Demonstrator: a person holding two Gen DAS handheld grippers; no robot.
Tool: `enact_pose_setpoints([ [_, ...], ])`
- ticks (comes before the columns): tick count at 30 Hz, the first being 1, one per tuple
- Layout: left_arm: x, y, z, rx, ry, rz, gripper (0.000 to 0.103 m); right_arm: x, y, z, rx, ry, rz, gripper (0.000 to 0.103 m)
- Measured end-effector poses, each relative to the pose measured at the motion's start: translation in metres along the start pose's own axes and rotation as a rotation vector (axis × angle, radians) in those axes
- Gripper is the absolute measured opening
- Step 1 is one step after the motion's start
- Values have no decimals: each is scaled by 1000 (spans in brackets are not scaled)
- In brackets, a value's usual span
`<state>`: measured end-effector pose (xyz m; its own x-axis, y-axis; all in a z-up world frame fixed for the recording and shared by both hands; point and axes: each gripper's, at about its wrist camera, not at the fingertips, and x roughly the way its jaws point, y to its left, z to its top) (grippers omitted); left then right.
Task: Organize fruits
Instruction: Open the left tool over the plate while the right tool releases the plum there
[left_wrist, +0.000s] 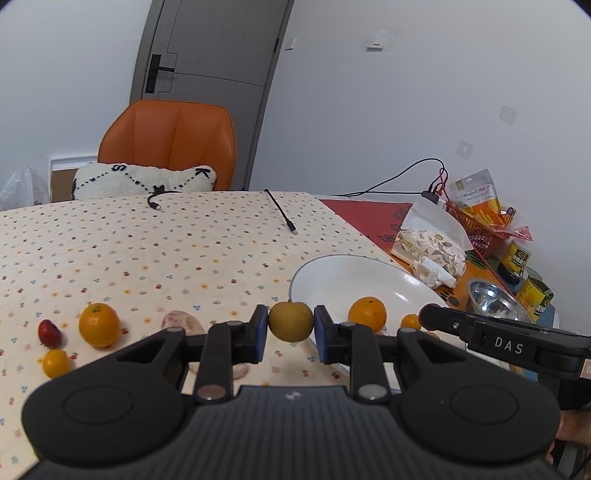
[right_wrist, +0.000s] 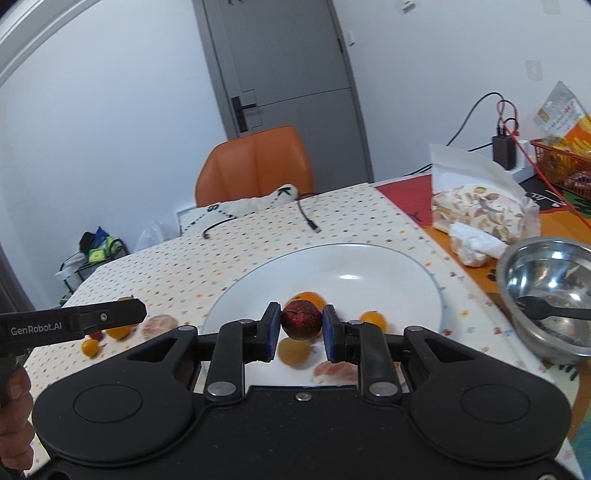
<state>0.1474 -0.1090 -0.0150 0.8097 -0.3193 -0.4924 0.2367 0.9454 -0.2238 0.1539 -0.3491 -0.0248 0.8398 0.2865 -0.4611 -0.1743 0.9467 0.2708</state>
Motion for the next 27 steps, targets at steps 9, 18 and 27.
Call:
enact_pose_setpoints([
  [9,20,-20,5,35,17,-38,25,1,-8,1,10,-11,-30,30],
  [18,31,-42,8,61,21,-70,25,-11,-15,-4,37,-5,-27,33],
  [27,27,-43,11,45,26,-50,34,-17,-13,-6,34,-8,-5,46],
])
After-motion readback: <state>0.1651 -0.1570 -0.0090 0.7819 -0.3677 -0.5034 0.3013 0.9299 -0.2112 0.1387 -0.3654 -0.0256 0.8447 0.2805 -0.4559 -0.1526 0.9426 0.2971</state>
